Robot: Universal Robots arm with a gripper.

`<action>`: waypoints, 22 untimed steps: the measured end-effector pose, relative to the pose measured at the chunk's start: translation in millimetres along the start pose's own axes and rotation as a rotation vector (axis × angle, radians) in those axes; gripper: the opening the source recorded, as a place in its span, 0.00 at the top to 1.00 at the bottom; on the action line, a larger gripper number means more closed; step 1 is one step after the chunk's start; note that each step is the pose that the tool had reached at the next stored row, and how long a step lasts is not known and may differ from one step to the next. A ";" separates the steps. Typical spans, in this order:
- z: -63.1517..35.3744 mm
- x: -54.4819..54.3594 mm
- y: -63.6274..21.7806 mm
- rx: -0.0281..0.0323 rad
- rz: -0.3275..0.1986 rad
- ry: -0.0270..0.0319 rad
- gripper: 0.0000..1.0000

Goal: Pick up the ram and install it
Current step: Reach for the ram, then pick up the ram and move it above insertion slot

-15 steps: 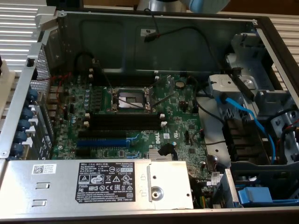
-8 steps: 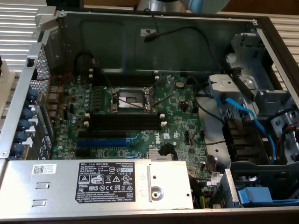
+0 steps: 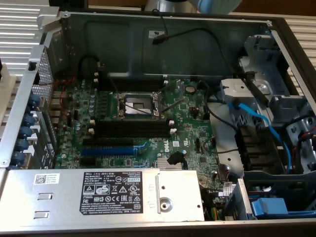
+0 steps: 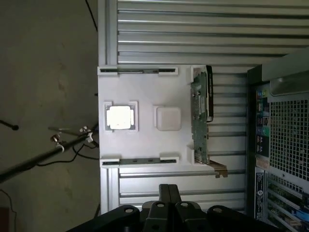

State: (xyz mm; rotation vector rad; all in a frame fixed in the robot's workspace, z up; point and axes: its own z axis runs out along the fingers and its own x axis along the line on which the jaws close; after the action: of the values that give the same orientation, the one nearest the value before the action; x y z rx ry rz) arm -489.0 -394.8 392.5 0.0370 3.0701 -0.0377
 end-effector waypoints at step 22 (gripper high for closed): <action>0.6 13.4 8.4 0.0016 -0.003 0.0566 0.90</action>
State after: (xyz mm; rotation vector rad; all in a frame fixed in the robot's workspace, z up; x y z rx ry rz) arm -502.1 -386.2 390.7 0.0335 3.1268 -0.0400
